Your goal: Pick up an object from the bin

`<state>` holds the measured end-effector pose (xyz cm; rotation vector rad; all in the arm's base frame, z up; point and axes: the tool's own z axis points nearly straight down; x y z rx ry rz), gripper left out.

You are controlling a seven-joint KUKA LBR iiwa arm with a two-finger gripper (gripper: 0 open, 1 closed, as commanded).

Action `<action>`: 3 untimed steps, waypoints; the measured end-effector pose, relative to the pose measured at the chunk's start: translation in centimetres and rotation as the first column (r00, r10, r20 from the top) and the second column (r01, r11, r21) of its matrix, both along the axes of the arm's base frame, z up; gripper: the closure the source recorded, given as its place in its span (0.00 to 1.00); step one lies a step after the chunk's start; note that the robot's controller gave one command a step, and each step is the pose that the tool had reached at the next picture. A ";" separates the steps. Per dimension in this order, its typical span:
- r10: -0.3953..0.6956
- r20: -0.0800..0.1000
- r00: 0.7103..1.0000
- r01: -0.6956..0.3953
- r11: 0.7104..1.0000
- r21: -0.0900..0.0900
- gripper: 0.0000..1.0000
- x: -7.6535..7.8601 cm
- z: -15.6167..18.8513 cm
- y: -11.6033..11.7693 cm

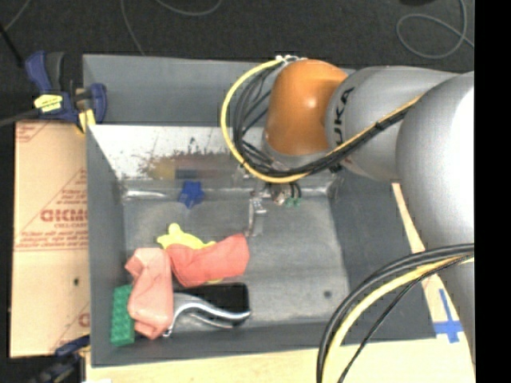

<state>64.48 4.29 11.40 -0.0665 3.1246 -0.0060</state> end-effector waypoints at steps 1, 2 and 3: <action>0.171 -0.005 0.985 -0.171 0.985 0.001 0.00 -3.4 -2.5 3.5; 0.172 0.016 0.985 -0.172 0.985 -0.003 1.00 -1.5 -3.8 10.1; 0.172 0.016 0.985 -0.171 0.985 -0.003 1.00 -1.5 -3.8 10.1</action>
Offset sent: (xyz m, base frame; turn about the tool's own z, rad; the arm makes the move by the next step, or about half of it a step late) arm -0.0205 0.1018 -0.0440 -0.1702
